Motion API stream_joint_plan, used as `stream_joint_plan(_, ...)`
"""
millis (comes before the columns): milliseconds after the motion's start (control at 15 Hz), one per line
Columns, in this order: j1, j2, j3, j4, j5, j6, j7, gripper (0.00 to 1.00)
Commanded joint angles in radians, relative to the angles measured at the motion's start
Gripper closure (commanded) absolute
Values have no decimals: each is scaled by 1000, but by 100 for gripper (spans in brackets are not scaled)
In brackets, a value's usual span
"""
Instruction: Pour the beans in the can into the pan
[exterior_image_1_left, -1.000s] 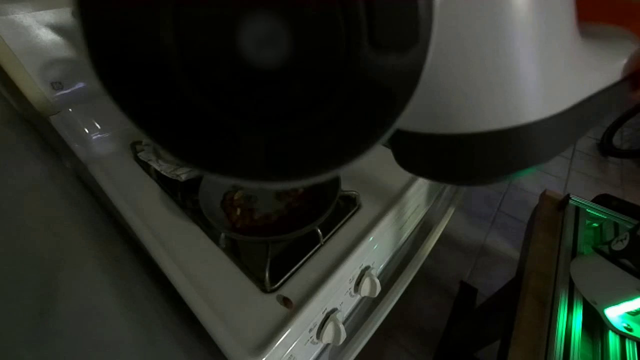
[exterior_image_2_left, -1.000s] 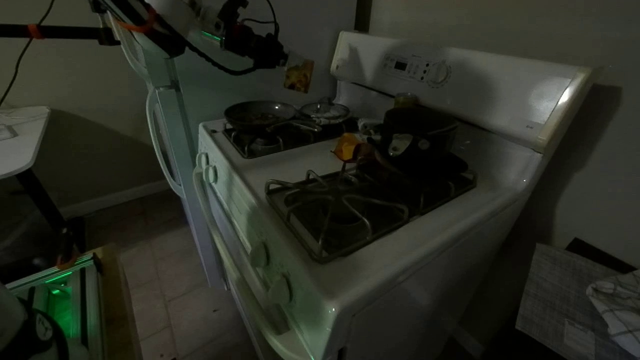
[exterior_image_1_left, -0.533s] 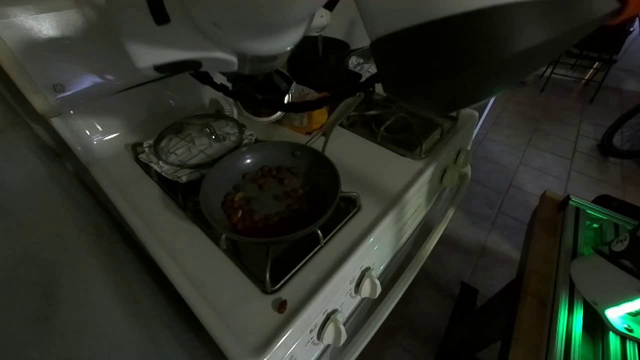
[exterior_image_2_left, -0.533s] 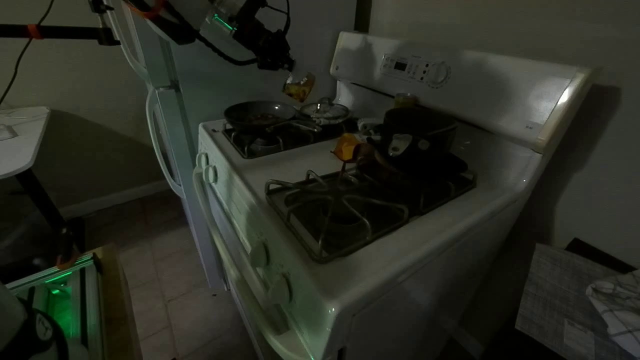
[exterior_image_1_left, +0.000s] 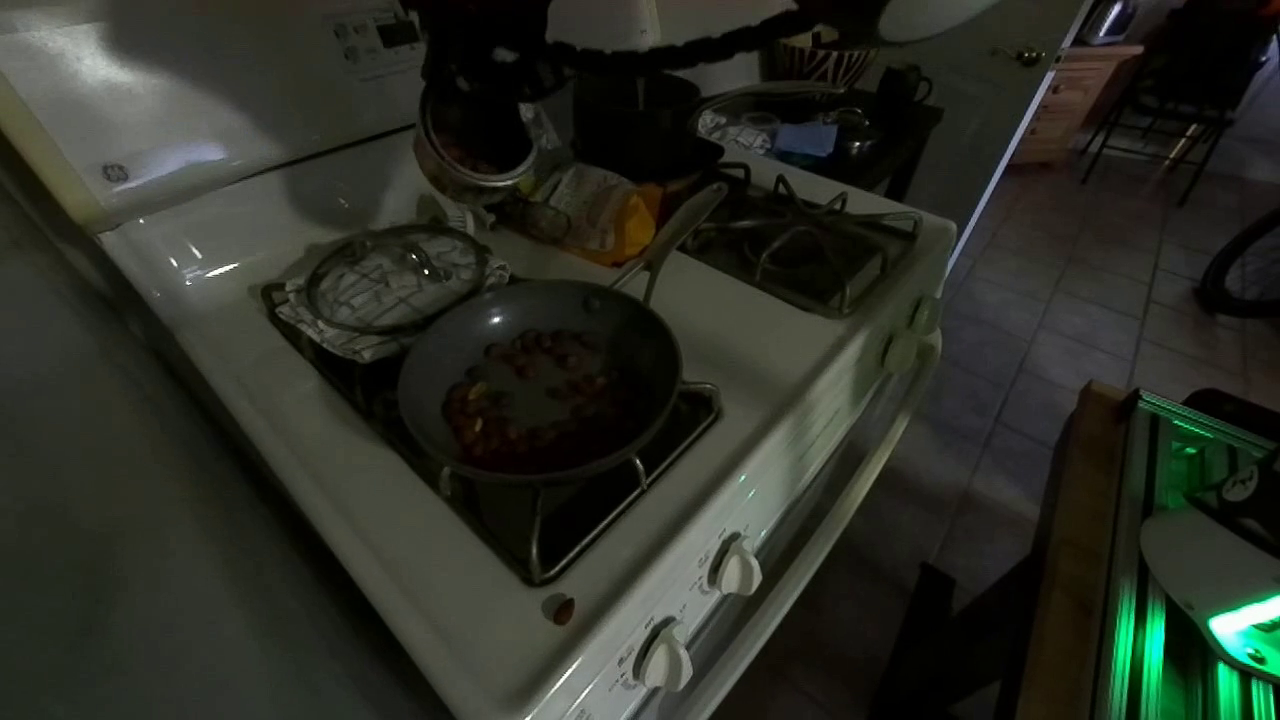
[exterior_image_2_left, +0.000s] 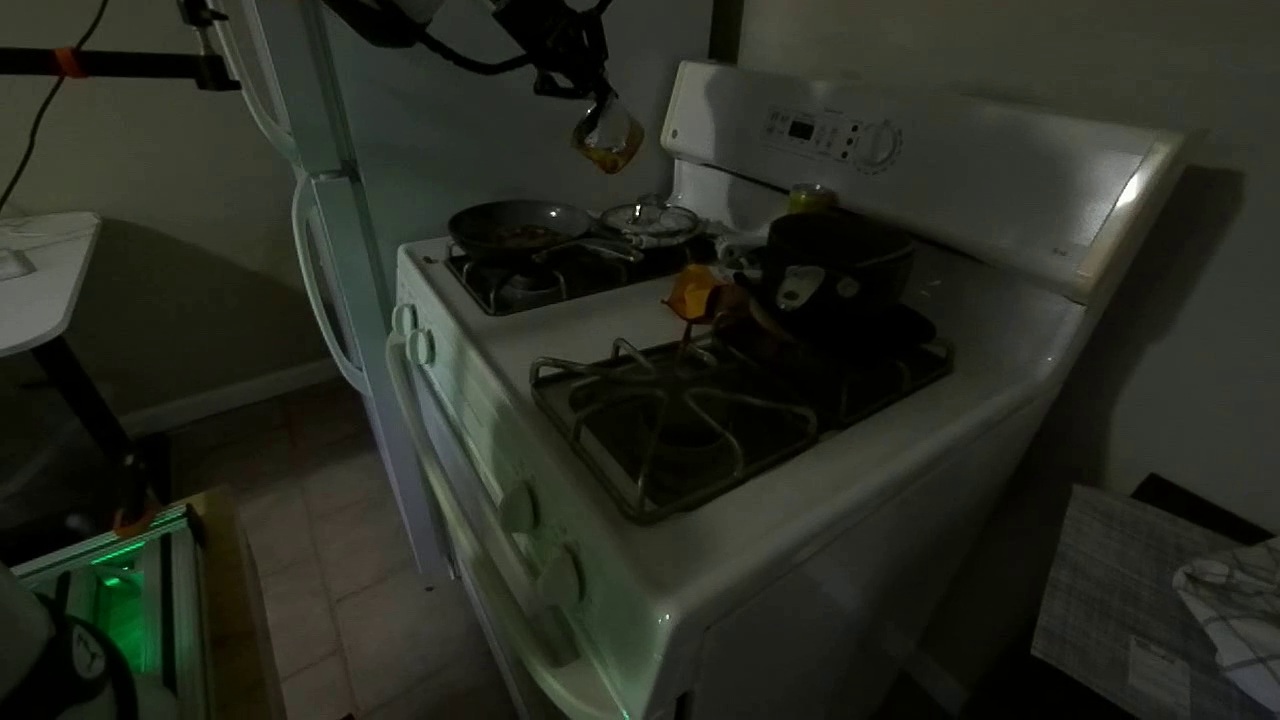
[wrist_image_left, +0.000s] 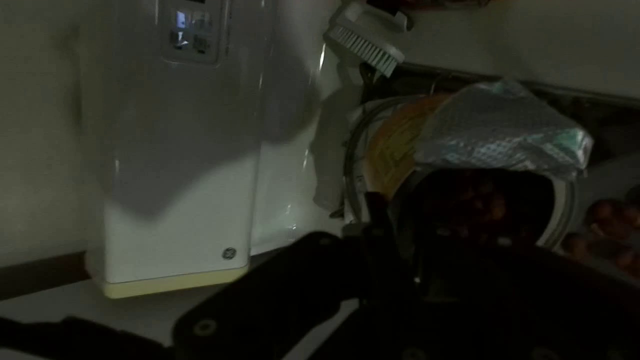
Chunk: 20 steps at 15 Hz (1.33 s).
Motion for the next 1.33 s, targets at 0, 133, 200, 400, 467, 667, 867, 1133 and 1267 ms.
stream_joint_plan(0, 13, -9, -22, -4, 5, 13, -2, 89)
stream_joint_plan(133, 15, -6, -23, -3, 5, 12, -3, 89)
stream_joint_plan(200, 17, -2, -23, -2, 5, 12, -3, 97)
stream_joint_plan(400, -8, 49, -35, 68, 195, -104, -49, 97)
stream_joint_plan(467, -23, 63, -48, 96, 253, -143, -82, 97)
stream_joint_plan(667, -55, 112, -88, 180, 397, -252, -128, 97)
stream_joint_plan(867, -81, 185, -114, 289, 541, -369, -166, 97)
stream_joint_plan(1133, -92, 280, -107, 397, 704, -518, -152, 97)
stream_joint_plan(1267, -102, 313, -101, 430, 791, -563, -140, 97)
